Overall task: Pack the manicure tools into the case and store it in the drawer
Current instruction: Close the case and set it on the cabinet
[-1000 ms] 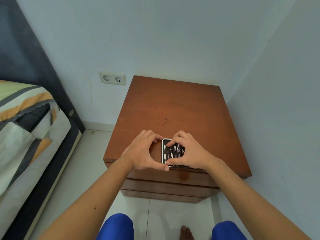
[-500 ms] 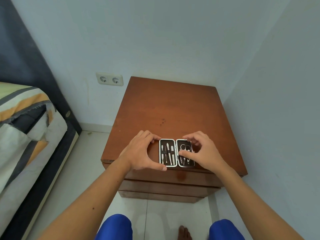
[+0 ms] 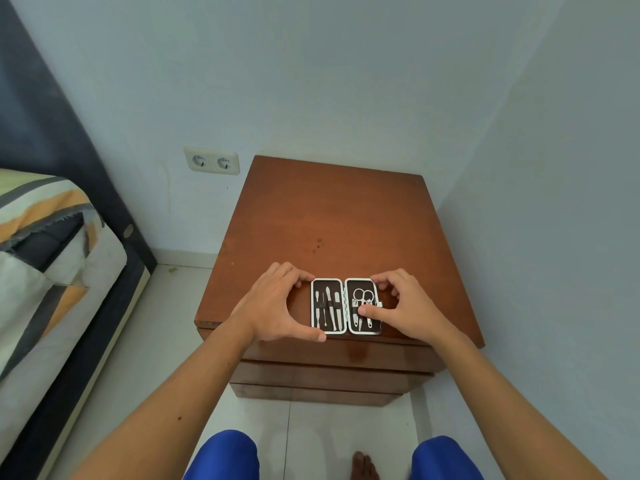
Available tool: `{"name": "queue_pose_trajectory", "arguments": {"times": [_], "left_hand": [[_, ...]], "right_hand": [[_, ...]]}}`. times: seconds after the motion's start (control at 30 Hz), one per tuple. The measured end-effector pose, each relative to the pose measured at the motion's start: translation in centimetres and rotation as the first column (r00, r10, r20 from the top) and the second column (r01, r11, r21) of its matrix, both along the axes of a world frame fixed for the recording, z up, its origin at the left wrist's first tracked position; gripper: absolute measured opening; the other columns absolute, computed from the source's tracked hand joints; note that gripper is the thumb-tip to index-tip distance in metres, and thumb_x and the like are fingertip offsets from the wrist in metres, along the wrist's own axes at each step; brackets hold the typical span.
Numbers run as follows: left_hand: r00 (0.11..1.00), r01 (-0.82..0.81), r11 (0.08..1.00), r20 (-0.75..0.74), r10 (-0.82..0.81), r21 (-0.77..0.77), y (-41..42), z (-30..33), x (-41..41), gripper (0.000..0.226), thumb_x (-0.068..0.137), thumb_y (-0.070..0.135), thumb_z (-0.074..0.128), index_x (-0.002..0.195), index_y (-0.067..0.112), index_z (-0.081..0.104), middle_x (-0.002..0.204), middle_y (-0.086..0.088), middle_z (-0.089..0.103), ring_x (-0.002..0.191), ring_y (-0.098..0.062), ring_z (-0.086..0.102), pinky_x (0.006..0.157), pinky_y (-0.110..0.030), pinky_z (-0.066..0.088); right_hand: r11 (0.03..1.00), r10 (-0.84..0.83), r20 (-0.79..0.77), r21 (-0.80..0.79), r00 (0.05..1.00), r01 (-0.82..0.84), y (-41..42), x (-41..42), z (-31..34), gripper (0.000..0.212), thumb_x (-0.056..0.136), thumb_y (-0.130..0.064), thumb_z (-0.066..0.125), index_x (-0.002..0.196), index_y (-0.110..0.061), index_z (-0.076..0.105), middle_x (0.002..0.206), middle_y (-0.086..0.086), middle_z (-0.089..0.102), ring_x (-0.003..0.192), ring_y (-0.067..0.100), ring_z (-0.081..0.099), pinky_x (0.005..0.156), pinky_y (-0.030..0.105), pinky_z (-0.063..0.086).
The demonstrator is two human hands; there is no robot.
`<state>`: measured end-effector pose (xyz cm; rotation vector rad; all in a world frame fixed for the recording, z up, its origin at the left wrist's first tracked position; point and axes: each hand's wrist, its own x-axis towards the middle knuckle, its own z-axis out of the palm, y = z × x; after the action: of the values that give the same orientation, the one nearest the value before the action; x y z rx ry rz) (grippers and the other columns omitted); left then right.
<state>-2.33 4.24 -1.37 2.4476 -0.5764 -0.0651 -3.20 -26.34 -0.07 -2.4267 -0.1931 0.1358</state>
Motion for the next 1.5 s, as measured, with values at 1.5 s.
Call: {"name": "queue_pose_trajectory", "arguments": {"times": [1.5], "left_hand": [[0.989,-0.118,0.984,-0.106,0.104,-0.136,-0.6,0.0,1.6,0.041,0.102,0.029,0.073,0.142,0.032,0.068,0.099,0.013,0.064,0.097,-0.016,0.052,0.088,-0.028,0.046]], "right_hand": [[0.998,-0.061,0.06,0.009,0.996,0.061,-0.1,-4.0,0.5,0.032,0.078,-0.062,0.079,0.089,-0.034,0.068,0.077,-0.01,0.065,0.071,0.005,0.056,0.063,0.019,0.042]]}}
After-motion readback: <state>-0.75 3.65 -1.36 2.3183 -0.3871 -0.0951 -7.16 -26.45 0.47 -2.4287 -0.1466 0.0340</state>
